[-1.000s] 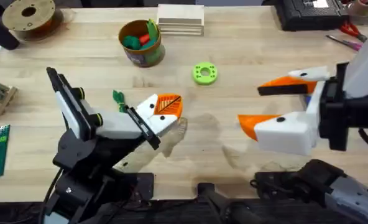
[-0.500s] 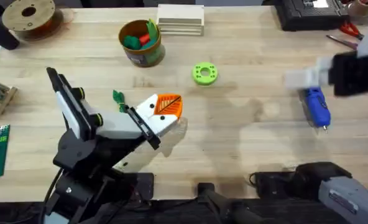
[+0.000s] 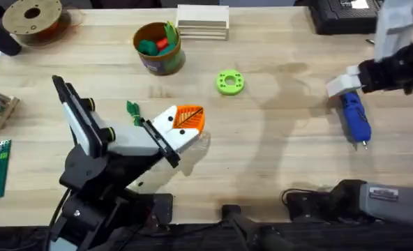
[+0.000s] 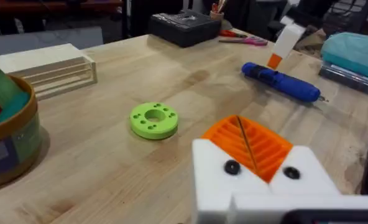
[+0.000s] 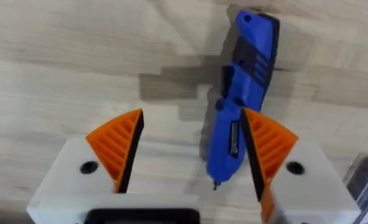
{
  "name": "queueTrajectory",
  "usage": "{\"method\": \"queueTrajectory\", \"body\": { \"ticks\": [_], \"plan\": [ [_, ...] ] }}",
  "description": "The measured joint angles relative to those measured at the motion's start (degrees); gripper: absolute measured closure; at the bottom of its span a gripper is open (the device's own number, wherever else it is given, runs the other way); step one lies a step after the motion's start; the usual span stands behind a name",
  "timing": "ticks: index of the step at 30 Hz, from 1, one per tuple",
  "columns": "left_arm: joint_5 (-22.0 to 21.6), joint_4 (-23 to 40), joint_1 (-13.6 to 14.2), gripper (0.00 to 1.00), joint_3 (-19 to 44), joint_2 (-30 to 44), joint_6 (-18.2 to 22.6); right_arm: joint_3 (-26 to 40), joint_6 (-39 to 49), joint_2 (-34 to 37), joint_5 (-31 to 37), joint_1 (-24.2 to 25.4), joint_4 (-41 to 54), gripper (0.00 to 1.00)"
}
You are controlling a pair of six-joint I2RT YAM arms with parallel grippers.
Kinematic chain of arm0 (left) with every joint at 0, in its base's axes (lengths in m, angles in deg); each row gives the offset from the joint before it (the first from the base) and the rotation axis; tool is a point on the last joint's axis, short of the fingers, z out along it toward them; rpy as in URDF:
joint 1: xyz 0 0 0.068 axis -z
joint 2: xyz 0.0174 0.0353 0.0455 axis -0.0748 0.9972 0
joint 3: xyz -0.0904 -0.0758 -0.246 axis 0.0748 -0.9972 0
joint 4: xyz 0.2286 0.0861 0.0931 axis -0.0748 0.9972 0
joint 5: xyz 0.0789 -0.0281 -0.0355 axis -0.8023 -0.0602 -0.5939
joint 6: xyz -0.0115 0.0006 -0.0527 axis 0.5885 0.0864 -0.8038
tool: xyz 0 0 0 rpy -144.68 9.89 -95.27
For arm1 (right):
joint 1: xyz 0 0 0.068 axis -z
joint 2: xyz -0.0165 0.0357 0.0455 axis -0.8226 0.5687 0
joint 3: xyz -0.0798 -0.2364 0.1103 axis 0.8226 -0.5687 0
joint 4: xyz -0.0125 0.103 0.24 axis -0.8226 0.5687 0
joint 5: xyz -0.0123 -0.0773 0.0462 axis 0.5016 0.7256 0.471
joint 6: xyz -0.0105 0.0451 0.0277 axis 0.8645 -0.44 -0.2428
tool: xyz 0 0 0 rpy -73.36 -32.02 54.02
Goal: Pick up the gripper from the table and insert it into the empty holder that is missing its gripper. Then pick up a screw, insert it into the mounting hole, and use the screwdriver to tighten it. Finally, clean up the table by picking up the vegetable and placing it into the bucket.
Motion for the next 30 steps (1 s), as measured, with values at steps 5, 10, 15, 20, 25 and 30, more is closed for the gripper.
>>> {"method": "queueTrajectory", "body": {
  "ticks": [5,10,15,20,25,30],
  "plan": [
    [0.0,0.0,0.0,0.996,0.0,0.0,0.0,0.0,3.6,6.6,2.5,3.0,-4.6,0.088],
    [0.0,0.0,0.0,0.996,0.0,0.0,0.0,0.0,4.3,7.6,3.3,6.3,-9.0,0.084],
    [0.0,0.0,0.0,0.996,0.0,0.0,0.0,0.0,4.5,10.1,3.3,8.3,-11.9,0.081],
    [0.0,0.0,0.0,0.996,0.0,0.0,0.0,0.0,4.6,13.7,3.0,8.4,-13.4,0.082],
    [0.0,0.0,0.0,0.996,0.0,0.0,0.0,0.0,4.7,16.5,0.8,8.4,-14.6,0.142],
    [0.0,0.0,0.0,0.996,0.0,0.0,0.0,0.0,4.8,18.0,-0.4,8.4,-15.2,0.287]
  ]
}}
